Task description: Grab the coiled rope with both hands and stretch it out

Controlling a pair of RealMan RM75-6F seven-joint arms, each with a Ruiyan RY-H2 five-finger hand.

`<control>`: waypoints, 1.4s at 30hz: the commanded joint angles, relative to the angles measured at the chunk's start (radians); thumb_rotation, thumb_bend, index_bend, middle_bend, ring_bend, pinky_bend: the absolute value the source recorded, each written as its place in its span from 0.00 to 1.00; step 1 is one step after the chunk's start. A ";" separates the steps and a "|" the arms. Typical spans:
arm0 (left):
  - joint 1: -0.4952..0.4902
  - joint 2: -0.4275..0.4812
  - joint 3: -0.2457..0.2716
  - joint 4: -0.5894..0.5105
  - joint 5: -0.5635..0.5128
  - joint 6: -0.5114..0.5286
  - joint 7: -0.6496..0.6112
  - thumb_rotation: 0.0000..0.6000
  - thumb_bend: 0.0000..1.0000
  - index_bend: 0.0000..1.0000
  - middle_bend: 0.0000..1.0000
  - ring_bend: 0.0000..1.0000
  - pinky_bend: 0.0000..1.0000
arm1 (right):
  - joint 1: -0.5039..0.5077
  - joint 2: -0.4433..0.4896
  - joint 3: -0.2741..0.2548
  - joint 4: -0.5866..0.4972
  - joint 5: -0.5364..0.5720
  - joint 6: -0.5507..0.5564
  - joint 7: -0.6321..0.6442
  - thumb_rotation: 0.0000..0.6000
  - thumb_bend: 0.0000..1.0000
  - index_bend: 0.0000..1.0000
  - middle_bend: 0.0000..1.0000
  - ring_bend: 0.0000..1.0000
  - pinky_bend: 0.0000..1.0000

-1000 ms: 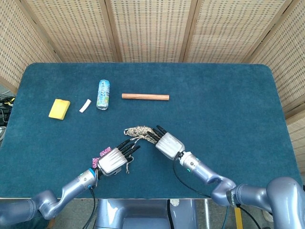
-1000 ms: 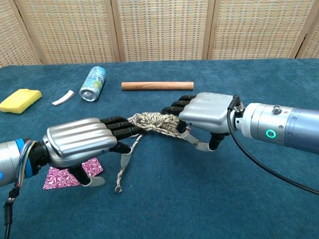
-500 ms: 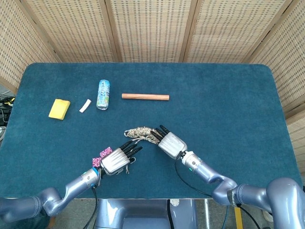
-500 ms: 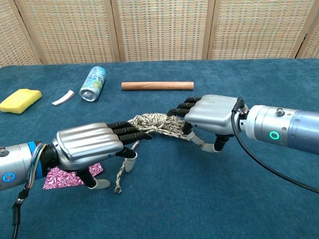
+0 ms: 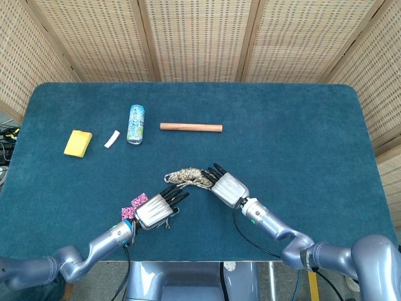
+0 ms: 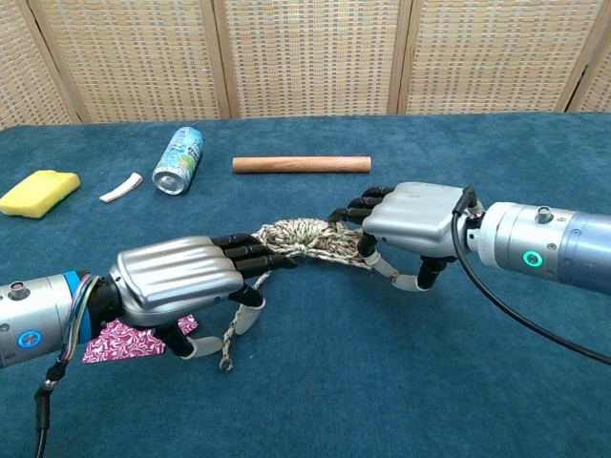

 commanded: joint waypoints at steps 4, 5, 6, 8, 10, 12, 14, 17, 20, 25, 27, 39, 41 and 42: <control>0.000 -0.012 0.004 0.019 -0.019 -0.003 0.004 1.00 0.36 0.51 0.00 0.00 0.00 | -0.005 -0.004 0.000 0.010 0.003 -0.005 0.015 1.00 0.66 0.62 0.01 0.00 0.00; -0.001 -0.013 0.005 0.021 -0.020 -0.003 0.004 1.00 0.36 0.51 0.00 0.00 0.00 | -0.005 -0.004 0.000 0.011 0.002 -0.005 0.016 1.00 0.66 0.62 0.01 0.00 0.00; -0.001 -0.015 0.006 0.023 -0.021 -0.001 0.002 1.00 0.36 0.51 0.00 0.00 0.00 | -0.006 -0.004 -0.001 0.014 0.000 -0.006 0.016 1.00 0.66 0.62 0.01 0.00 0.00; -0.003 -0.017 0.007 0.025 -0.022 0.000 0.000 1.00 0.36 0.51 0.00 0.00 0.00 | -0.006 -0.005 -0.002 0.016 -0.001 -0.006 0.017 1.00 0.66 0.62 0.01 0.00 0.00; -0.004 -0.019 0.008 0.027 -0.021 0.003 0.000 1.00 0.36 0.51 0.00 0.00 0.00 | -0.006 -0.006 -0.001 0.018 -0.001 -0.007 0.019 1.00 0.66 0.62 0.01 0.00 0.00; -0.006 -0.021 0.008 0.029 -0.022 0.006 -0.003 1.00 0.36 0.52 0.00 0.00 0.00 | -0.006 -0.007 -0.001 0.021 -0.003 -0.008 0.019 1.00 0.66 0.63 0.01 0.00 0.00; -0.007 -0.023 0.010 0.033 -0.023 0.006 0.000 1.00 0.36 0.53 0.00 0.00 0.00 | -0.006 -0.008 -0.001 0.023 -0.003 -0.009 0.019 1.00 0.66 0.63 0.01 0.00 0.00; -0.008 -0.026 0.012 0.036 -0.029 0.003 0.006 1.00 0.36 0.57 0.00 0.00 0.00 | -0.007 -0.009 0.000 0.023 -0.003 -0.011 0.024 1.00 0.66 0.63 0.01 0.00 0.00; -0.008 -0.028 0.013 0.036 -0.034 0.003 0.012 1.00 0.36 0.58 0.00 0.00 0.00 | -0.007 -0.010 0.000 0.024 -0.006 -0.011 0.024 1.00 0.66 0.63 0.01 0.00 0.00; -0.007 -0.029 0.015 0.038 -0.042 0.006 0.023 1.00 0.39 0.59 0.00 0.00 0.00 | -0.009 -0.009 0.001 0.022 -0.009 -0.009 0.023 1.00 0.66 0.63 0.01 0.00 0.00; -0.007 -0.029 0.015 0.040 -0.044 0.009 0.028 1.00 0.40 0.60 0.00 0.00 0.00 | -0.009 -0.008 0.002 0.022 -0.009 -0.008 0.023 1.00 0.66 0.63 0.01 0.00 0.00; 0.005 0.022 0.015 0.006 -0.050 0.050 0.003 1.00 0.43 0.65 0.00 0.00 0.00 | -0.020 0.009 0.014 0.011 -0.012 0.018 0.035 1.00 0.66 0.63 0.01 0.00 0.00; 0.012 0.050 0.017 -0.003 -0.045 0.072 -0.009 1.00 0.43 0.65 0.00 0.00 0.00 | -0.023 0.015 0.016 0.006 -0.013 0.027 0.038 1.00 0.66 0.63 0.01 0.00 0.00; 0.014 0.060 0.017 -0.005 -0.043 0.079 -0.013 1.00 0.43 0.65 0.00 0.00 0.00 | -0.025 0.017 0.017 0.004 -0.013 0.029 0.039 1.00 0.66 0.63 0.01 0.00 0.00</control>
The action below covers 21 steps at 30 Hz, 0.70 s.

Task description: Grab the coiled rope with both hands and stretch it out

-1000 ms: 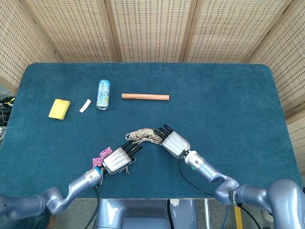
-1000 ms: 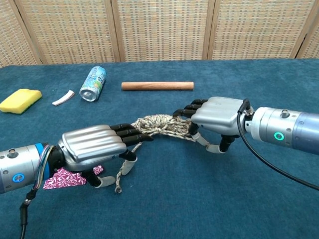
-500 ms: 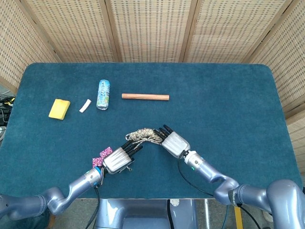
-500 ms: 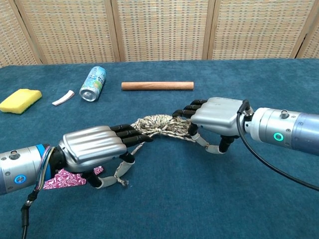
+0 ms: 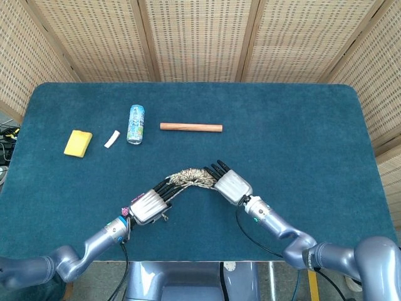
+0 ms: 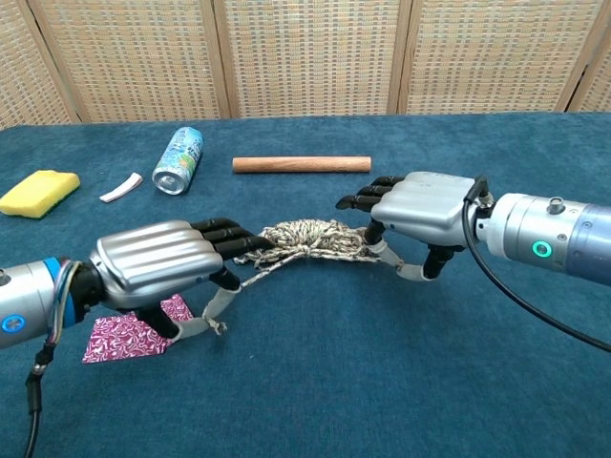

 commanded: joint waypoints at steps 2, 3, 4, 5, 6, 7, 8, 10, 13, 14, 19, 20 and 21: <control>0.026 0.079 0.004 -0.016 0.009 0.062 -0.040 1.00 0.43 0.65 0.00 0.00 0.00 | -0.010 0.016 0.006 -0.011 0.000 0.019 0.008 1.00 0.66 0.63 0.01 0.00 0.00; 0.031 0.097 0.009 -0.017 0.015 0.073 -0.054 1.00 0.43 0.65 0.00 0.00 0.00 | -0.013 0.020 0.006 -0.014 -0.001 0.023 0.010 1.00 0.66 0.63 0.01 0.00 0.00; 0.038 0.117 0.012 -0.012 0.017 0.087 -0.072 1.00 0.43 0.65 0.00 0.00 0.00 | -0.017 0.026 0.005 -0.016 -0.001 0.028 0.011 1.00 0.66 0.63 0.01 0.00 0.00; 0.045 0.132 0.015 -0.004 0.017 0.098 -0.086 1.00 0.43 0.65 0.00 0.00 0.00 | -0.021 0.030 0.005 -0.018 -0.001 0.032 0.013 1.00 0.66 0.63 0.01 0.00 0.00; 0.057 0.154 0.018 0.014 0.014 0.114 -0.107 1.00 0.43 0.65 0.00 0.00 0.00 | -0.028 0.038 0.003 -0.019 -0.001 0.040 0.017 1.00 0.66 0.63 0.02 0.00 0.00; 0.065 0.166 0.020 0.027 0.011 0.124 -0.125 1.00 0.43 0.65 0.00 0.00 0.00 | -0.034 0.043 0.002 -0.020 -0.003 0.047 0.022 1.00 0.66 0.63 0.02 0.00 0.00; 0.073 0.176 0.020 0.043 0.006 0.132 -0.144 1.00 0.43 0.66 0.00 0.00 0.00 | -0.040 0.048 0.000 -0.022 -0.003 0.053 0.028 1.00 0.66 0.63 0.02 0.00 0.00; 0.090 0.194 0.020 0.082 -0.008 0.146 -0.188 1.00 0.43 0.66 0.00 0.00 0.00 | -0.052 0.061 -0.004 -0.025 -0.006 0.065 0.040 1.00 0.66 0.63 0.02 0.00 0.00; 0.114 0.210 0.022 0.157 -0.026 0.160 -0.254 1.00 0.43 0.67 0.00 0.00 0.00 | -0.070 0.086 -0.013 -0.031 -0.012 0.081 0.047 1.00 0.66 0.63 0.02 0.00 0.00; 0.120 0.213 0.022 0.180 -0.030 0.163 -0.274 1.00 0.43 0.67 0.00 0.00 0.00 | -0.075 0.094 -0.015 -0.033 -0.013 0.086 0.047 1.00 0.66 0.63 0.02 0.00 0.00; 0.150 0.218 0.024 0.279 -0.041 0.185 -0.372 1.00 0.43 0.67 0.00 0.00 0.00 | -0.101 0.140 -0.029 -0.048 -0.023 0.110 0.045 1.00 0.66 0.63 0.02 0.00 0.00; 0.156 0.218 0.024 0.297 -0.043 0.189 -0.392 1.00 0.43 0.67 0.00 0.00 0.00 | -0.107 0.153 -0.033 -0.051 -0.027 0.115 0.042 1.00 0.66 0.63 0.02 0.00 0.00; 0.161 0.218 0.025 0.314 -0.044 0.193 -0.412 1.00 0.43 0.66 0.00 0.00 0.00 | -0.112 0.166 -0.039 -0.056 -0.032 0.120 0.038 1.00 0.66 0.63 0.02 0.00 0.00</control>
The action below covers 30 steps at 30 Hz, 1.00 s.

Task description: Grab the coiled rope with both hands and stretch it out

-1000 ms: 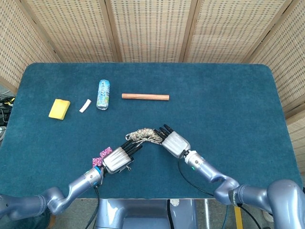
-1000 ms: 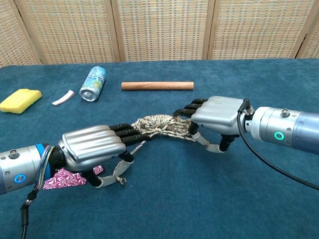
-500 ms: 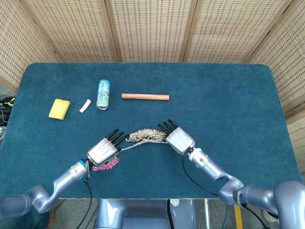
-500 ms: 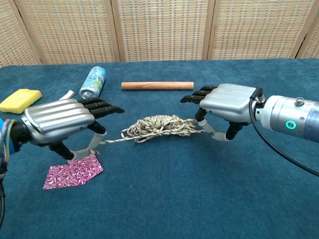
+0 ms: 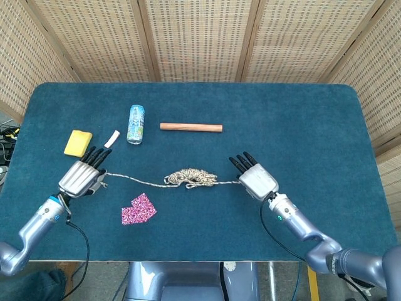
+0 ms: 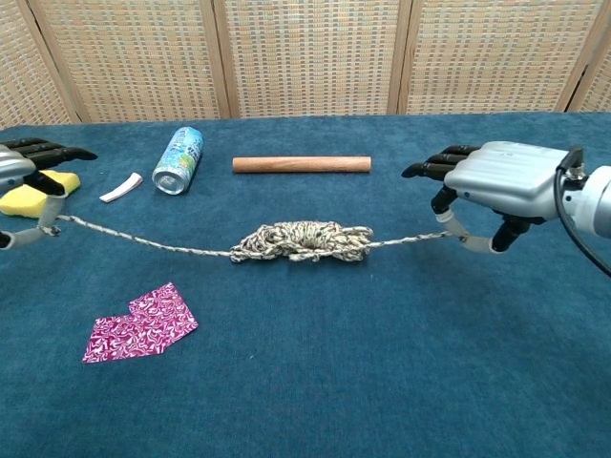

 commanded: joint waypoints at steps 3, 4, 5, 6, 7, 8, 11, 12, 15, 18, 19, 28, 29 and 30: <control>0.037 0.000 0.005 0.102 -0.009 0.027 -0.104 1.00 0.43 0.67 0.00 0.00 0.00 | -0.030 0.064 -0.026 -0.025 -0.027 0.028 -0.015 1.00 0.66 0.63 0.02 0.00 0.00; 0.042 -0.006 0.006 0.124 -0.009 0.029 -0.125 1.00 0.43 0.67 0.00 0.00 0.00 | -0.037 0.078 -0.030 -0.033 -0.032 0.035 -0.016 1.00 0.66 0.63 0.02 0.00 0.00; 0.047 -0.011 0.007 0.141 -0.013 0.025 -0.144 1.00 0.43 0.67 0.00 0.00 0.00 | -0.046 0.093 -0.035 -0.037 -0.034 0.044 -0.019 1.00 0.66 0.63 0.02 0.00 0.00; 0.050 -0.020 0.007 0.161 -0.013 0.026 -0.164 1.00 0.43 0.67 0.00 0.00 0.00 | -0.053 0.105 -0.038 -0.045 -0.038 0.052 -0.021 1.00 0.66 0.63 0.02 0.00 0.00; 0.052 -0.027 0.007 0.174 -0.011 0.027 -0.176 1.00 0.43 0.66 0.00 0.00 0.00 | -0.057 0.111 -0.039 -0.048 -0.040 0.055 -0.023 1.00 0.66 0.63 0.02 0.00 0.00; 0.053 -0.033 0.008 0.185 -0.009 0.028 -0.186 1.00 0.43 0.67 0.00 0.00 0.00 | -0.060 0.116 -0.040 -0.051 -0.042 0.058 -0.024 1.00 0.66 0.63 0.02 0.00 0.00; 0.057 -0.049 0.009 0.215 -0.001 0.037 -0.201 1.00 0.43 0.67 0.00 0.00 0.00 | -0.070 0.127 -0.041 -0.056 -0.043 0.063 -0.031 1.00 0.66 0.63 0.02 0.00 0.00; 0.058 -0.053 0.009 0.221 0.001 0.039 -0.204 1.00 0.43 0.67 0.00 0.00 0.00 | -0.072 0.129 -0.041 -0.056 -0.042 0.062 -0.033 1.00 0.66 0.63 0.02 0.00 0.00; 0.059 -0.061 0.009 0.232 0.005 0.040 -0.210 1.00 0.43 0.66 0.00 0.00 0.00 | -0.080 0.129 -0.041 -0.053 -0.036 0.055 -0.034 1.00 0.66 0.63 0.02 0.00 0.00; 0.061 -0.064 0.008 0.232 0.005 0.039 -0.214 1.00 0.43 0.66 0.00 0.00 0.00 | -0.086 0.122 -0.038 -0.049 -0.029 0.051 -0.035 1.00 0.64 0.60 0.01 0.00 0.00; 0.062 -0.064 0.008 0.231 0.007 0.042 -0.215 1.00 0.42 0.62 0.00 0.00 0.00 | -0.089 0.120 -0.035 -0.049 -0.021 0.052 -0.040 1.00 0.61 0.56 0.01 0.00 0.00; 0.095 0.035 -0.015 0.070 -0.013 0.106 -0.307 1.00 0.00 0.00 0.00 0.00 0.00 | -0.172 0.144 0.034 -0.192 0.054 0.194 -0.068 1.00 0.00 0.00 0.00 0.00 0.00; 0.105 0.054 -0.022 0.038 -0.023 0.119 -0.318 1.00 0.00 0.00 0.00 0.00 0.00 | -0.186 0.156 0.035 -0.210 0.045 0.218 -0.048 1.00 0.00 0.00 0.00 0.00 0.00; 0.115 0.074 -0.030 0.002 -0.033 0.134 -0.330 1.00 0.00 0.00 0.00 0.00 0.00 | -0.200 0.167 0.034 -0.226 0.035 0.244 -0.030 1.00 0.00 0.00 0.00 0.00 0.00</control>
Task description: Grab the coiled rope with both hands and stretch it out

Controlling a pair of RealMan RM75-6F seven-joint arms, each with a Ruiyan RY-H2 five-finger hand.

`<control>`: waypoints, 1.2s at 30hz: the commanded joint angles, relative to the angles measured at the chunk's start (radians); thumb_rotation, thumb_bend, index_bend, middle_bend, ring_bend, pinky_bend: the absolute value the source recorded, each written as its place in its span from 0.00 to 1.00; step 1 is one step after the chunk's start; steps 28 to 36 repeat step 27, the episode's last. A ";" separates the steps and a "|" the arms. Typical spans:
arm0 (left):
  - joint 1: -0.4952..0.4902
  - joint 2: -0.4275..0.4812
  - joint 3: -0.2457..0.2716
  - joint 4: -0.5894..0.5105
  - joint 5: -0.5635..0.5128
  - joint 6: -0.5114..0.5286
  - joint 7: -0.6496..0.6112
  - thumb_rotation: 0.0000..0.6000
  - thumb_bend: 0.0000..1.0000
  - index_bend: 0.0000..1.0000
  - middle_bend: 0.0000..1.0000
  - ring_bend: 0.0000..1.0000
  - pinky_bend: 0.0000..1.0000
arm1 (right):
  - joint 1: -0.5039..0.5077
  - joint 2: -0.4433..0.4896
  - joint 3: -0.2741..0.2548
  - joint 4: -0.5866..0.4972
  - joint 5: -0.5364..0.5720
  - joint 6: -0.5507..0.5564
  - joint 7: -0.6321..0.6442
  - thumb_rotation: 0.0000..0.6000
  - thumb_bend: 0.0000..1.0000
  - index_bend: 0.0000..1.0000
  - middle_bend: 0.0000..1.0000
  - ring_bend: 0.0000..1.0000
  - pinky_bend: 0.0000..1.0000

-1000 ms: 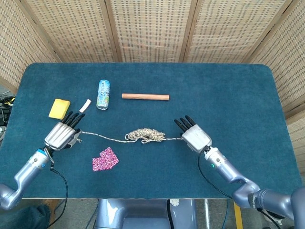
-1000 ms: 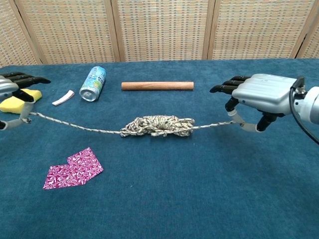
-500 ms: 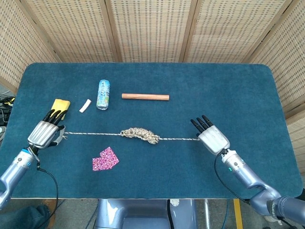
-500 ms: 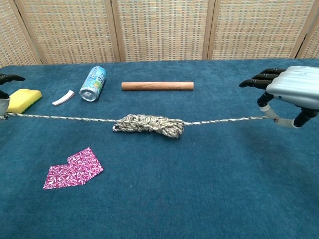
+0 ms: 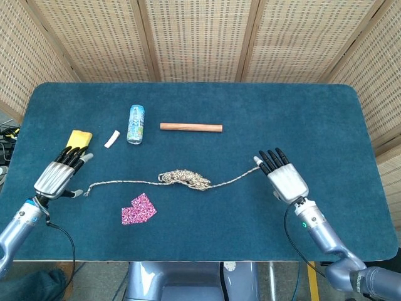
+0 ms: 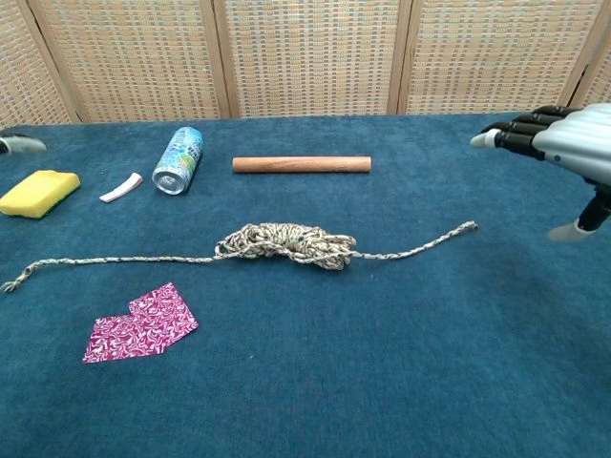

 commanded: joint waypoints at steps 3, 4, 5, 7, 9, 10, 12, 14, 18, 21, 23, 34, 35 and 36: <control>0.090 0.141 -0.056 -0.248 -0.083 0.116 -0.065 1.00 0.00 0.00 0.00 0.00 0.00 | -0.124 0.076 0.006 -0.119 -0.047 0.191 0.142 1.00 0.00 0.00 0.00 0.00 0.00; 0.097 0.153 -0.058 -0.272 -0.089 0.121 -0.059 1.00 0.00 0.00 0.00 0.00 0.00 | -0.135 0.080 0.004 -0.124 -0.051 0.204 0.154 1.00 0.00 0.00 0.00 0.00 0.00; 0.112 0.171 -0.062 -0.308 -0.102 0.133 -0.046 1.00 0.00 0.00 0.00 0.00 0.00 | -0.152 0.086 0.002 -0.134 -0.051 0.224 0.177 1.00 0.00 0.00 0.00 0.00 0.00; 0.158 0.213 -0.060 -0.392 -0.120 0.181 0.017 1.00 0.00 0.00 0.00 0.00 0.00 | -0.203 0.103 -0.009 -0.150 -0.055 0.279 0.229 1.00 0.00 0.00 0.00 0.00 0.00; 0.203 0.246 -0.054 -0.469 -0.136 0.225 0.096 1.00 0.00 0.00 0.00 0.00 0.00 | -0.246 0.108 -0.019 -0.149 -0.063 0.328 0.255 1.00 0.00 0.00 0.00 0.00 0.00; 0.218 0.256 -0.052 -0.501 -0.143 0.239 0.129 1.00 0.00 0.00 0.00 0.00 0.00 | -0.262 0.104 -0.023 -0.142 -0.071 0.349 0.258 1.00 0.00 0.00 0.00 0.00 0.00; 0.249 0.272 -0.045 -0.564 -0.157 0.261 0.187 1.00 0.00 0.00 0.00 0.00 0.00 | -0.295 0.093 -0.032 -0.119 -0.084 0.392 0.262 1.00 0.00 0.00 0.00 0.00 0.00; 0.279 0.290 -0.035 -0.638 -0.161 0.282 0.211 1.00 0.00 0.00 0.00 0.00 0.00 | -0.330 0.079 -0.041 -0.100 -0.094 0.429 0.273 1.00 0.00 0.00 0.00 0.00 0.00; 0.331 0.288 -0.034 -0.714 -0.155 0.343 0.252 1.00 0.00 0.00 0.00 0.00 0.00 | -0.375 0.083 -0.065 -0.098 -0.125 0.463 0.284 1.00 0.00 0.00 0.00 0.00 0.00; 0.349 0.358 -0.013 -0.814 -0.131 0.345 0.272 1.00 0.00 0.00 0.00 0.00 0.00 | -0.397 0.089 -0.073 -0.115 -0.144 0.479 0.270 1.00 0.00 0.00 0.00 0.00 0.00; 0.361 0.320 -0.007 -0.787 -0.146 0.328 0.289 1.00 0.00 0.00 0.00 0.00 0.00 | -0.407 0.093 -0.073 -0.122 -0.150 0.483 0.266 1.00 0.00 0.00 0.00 0.00 0.00; 0.371 0.300 -0.017 -0.763 -0.139 0.332 0.303 1.00 0.00 0.00 0.00 0.00 0.00 | -0.422 0.100 -0.068 -0.135 -0.154 0.484 0.259 1.00 0.00 0.00 0.00 0.00 0.00; 0.371 0.300 -0.017 -0.763 -0.139 0.332 0.303 1.00 0.00 0.00 0.00 0.00 0.00 | -0.422 0.100 -0.068 -0.135 -0.154 0.484 0.259 1.00 0.00 0.00 0.00 0.00 0.00; 0.371 0.300 -0.017 -0.763 -0.139 0.332 0.303 1.00 0.00 0.00 0.00 0.00 0.00 | -0.422 0.100 -0.068 -0.135 -0.154 0.484 0.259 1.00 0.00 0.00 0.00 0.00 0.00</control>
